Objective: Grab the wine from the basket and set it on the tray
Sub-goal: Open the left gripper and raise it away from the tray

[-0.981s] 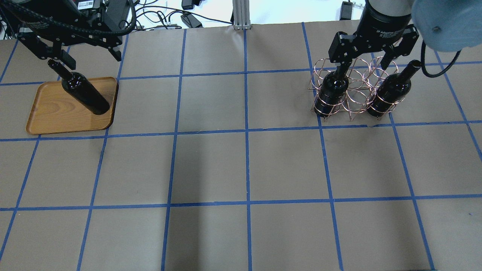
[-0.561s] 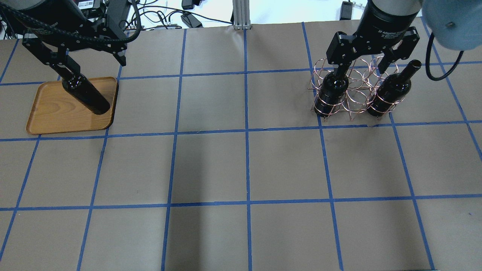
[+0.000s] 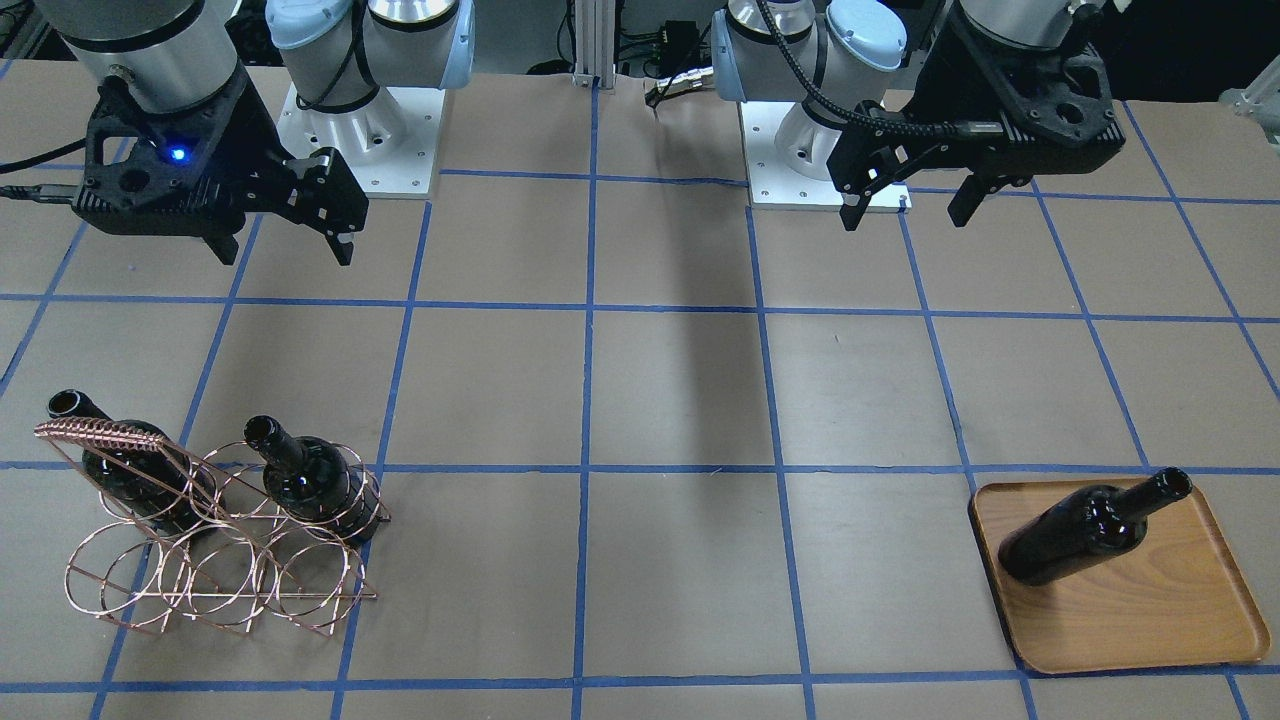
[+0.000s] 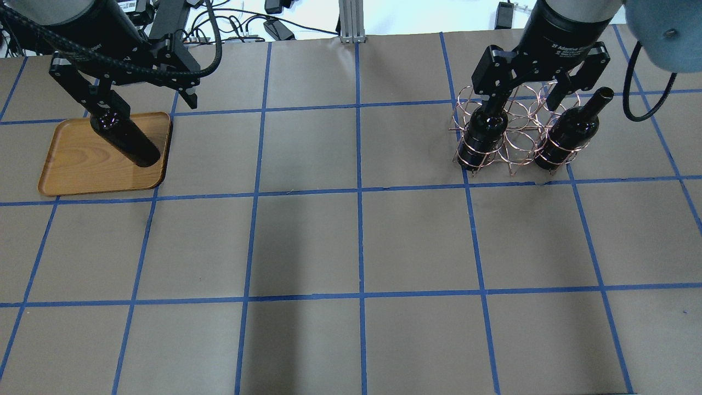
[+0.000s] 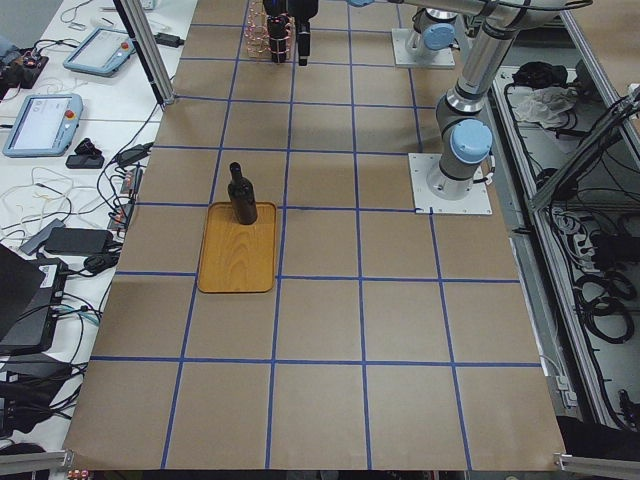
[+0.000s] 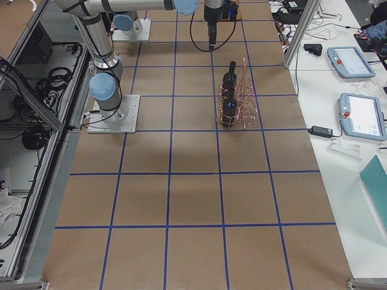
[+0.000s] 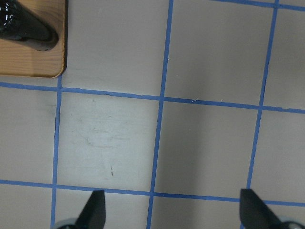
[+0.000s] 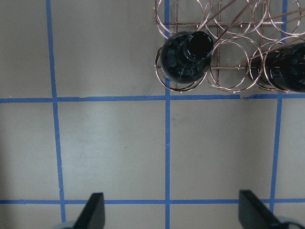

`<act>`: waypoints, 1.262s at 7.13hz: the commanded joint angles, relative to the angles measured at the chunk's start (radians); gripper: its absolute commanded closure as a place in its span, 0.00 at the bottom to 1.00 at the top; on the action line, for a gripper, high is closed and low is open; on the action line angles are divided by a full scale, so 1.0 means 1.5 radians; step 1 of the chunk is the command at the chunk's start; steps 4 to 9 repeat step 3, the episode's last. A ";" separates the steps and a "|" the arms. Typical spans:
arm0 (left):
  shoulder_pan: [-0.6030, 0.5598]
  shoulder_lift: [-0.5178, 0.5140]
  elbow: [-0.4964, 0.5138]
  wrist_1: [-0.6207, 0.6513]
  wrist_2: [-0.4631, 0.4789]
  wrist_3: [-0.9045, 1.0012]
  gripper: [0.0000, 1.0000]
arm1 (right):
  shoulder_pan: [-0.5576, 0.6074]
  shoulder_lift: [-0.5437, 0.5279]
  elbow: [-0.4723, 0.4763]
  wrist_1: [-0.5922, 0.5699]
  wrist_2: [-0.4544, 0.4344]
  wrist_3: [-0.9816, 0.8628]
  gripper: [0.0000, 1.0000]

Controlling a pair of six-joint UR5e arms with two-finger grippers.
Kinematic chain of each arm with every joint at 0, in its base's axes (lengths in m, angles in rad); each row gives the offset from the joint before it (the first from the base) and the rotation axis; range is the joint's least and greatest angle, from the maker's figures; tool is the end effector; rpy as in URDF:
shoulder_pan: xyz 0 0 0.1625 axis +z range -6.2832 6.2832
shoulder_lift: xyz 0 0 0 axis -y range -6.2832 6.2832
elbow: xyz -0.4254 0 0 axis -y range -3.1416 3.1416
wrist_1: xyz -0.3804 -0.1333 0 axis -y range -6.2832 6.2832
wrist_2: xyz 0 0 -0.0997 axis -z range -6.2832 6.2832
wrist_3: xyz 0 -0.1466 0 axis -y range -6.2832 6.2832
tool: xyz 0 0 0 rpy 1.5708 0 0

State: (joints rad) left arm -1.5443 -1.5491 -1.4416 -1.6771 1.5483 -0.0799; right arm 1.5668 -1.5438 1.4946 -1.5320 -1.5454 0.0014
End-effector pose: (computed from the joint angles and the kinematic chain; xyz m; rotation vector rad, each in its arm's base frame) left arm -0.1240 -0.4764 0.5030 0.1650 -3.1128 0.0686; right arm 0.1351 -0.4932 0.4609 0.0082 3.1162 -0.0163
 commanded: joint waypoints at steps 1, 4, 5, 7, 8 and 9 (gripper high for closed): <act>-0.004 -0.001 -0.001 -0.002 -0.003 -0.001 0.00 | 0.001 -0.001 0.001 0.001 0.000 0.006 0.00; -0.008 0.000 -0.006 -0.003 -0.001 -0.001 0.00 | 0.001 -0.001 0.001 -0.002 0.000 0.008 0.00; -0.008 0.000 -0.006 -0.003 -0.001 -0.001 0.00 | 0.001 -0.001 0.001 -0.002 0.000 0.008 0.00; -0.008 0.000 -0.006 -0.003 -0.001 -0.001 0.00 | 0.001 -0.001 0.001 -0.002 0.000 0.008 0.00; -0.008 0.000 -0.006 -0.003 -0.001 -0.001 0.00 | 0.001 -0.001 0.001 -0.002 0.000 0.008 0.00; -0.008 0.000 -0.006 -0.003 -0.001 -0.001 0.00 | 0.001 -0.001 0.001 -0.002 0.000 0.008 0.00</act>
